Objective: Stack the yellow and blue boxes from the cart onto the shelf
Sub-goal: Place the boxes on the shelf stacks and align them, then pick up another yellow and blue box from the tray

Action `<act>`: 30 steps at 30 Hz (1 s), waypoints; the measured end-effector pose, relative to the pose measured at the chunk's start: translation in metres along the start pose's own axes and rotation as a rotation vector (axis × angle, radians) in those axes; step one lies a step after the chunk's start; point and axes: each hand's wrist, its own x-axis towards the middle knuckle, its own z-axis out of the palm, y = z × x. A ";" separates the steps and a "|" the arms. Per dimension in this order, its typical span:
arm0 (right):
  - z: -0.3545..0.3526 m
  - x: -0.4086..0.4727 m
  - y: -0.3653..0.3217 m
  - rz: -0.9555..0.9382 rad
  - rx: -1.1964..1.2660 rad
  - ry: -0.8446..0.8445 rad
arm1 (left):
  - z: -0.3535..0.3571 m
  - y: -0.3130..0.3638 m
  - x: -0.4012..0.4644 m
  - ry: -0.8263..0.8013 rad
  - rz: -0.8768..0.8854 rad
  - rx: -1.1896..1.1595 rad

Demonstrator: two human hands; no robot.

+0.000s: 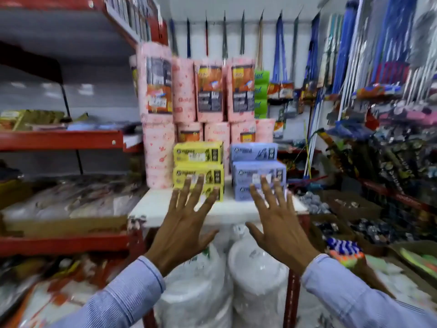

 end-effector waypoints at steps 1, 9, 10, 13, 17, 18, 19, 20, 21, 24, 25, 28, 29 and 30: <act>-0.002 -0.015 -0.006 0.004 0.012 -0.016 | -0.001 0.010 -0.011 -0.020 0.001 -0.017; 0.048 -0.166 -0.027 -0.004 0.111 -0.346 | 0.068 0.057 -0.148 -0.290 0.024 -0.211; 0.062 -0.189 -0.026 0.030 0.112 -0.424 | 0.082 0.065 -0.171 -0.346 0.006 -0.244; 0.100 -0.245 -0.027 0.137 0.142 -0.617 | 0.118 0.087 -0.234 -0.515 -0.042 -0.290; 0.163 -0.316 -0.031 0.179 0.137 -0.905 | 0.173 0.119 -0.316 -0.756 -0.096 -0.382; 0.182 -0.334 -0.033 0.184 0.148 -0.970 | 0.190 0.127 -0.338 -0.824 -0.114 -0.396; 0.197 -0.348 -0.035 0.200 0.163 -1.017 | 0.205 0.134 -0.355 -0.888 -0.134 -0.406; 0.213 -0.365 -0.038 0.208 0.188 -1.070 | 0.220 0.142 -0.373 -0.969 -0.167 -0.429; 0.228 -0.377 -0.040 0.209 0.207 -1.151 | 0.234 0.148 -0.387 -1.056 -0.200 -0.451; 0.275 -0.415 -0.045 0.206 0.236 -1.382 | 0.275 0.166 -0.418 -1.192 -0.264 -0.480; 0.288 -0.427 -0.046 0.197 0.239 -1.425 | 0.289 0.171 -0.428 -1.223 -0.281 -0.486; 0.320 -0.454 -0.046 0.180 0.269 -1.513 | 0.324 0.180 -0.449 -1.261 -0.314 -0.492; 0.329 -0.461 -0.046 0.178 0.273 -1.534 | 0.333 0.183 -0.453 -1.264 -0.317 -0.496; 0.336 -0.469 -0.046 0.167 0.278 -1.543 | 0.343 0.186 -0.458 -1.267 -0.312 -0.504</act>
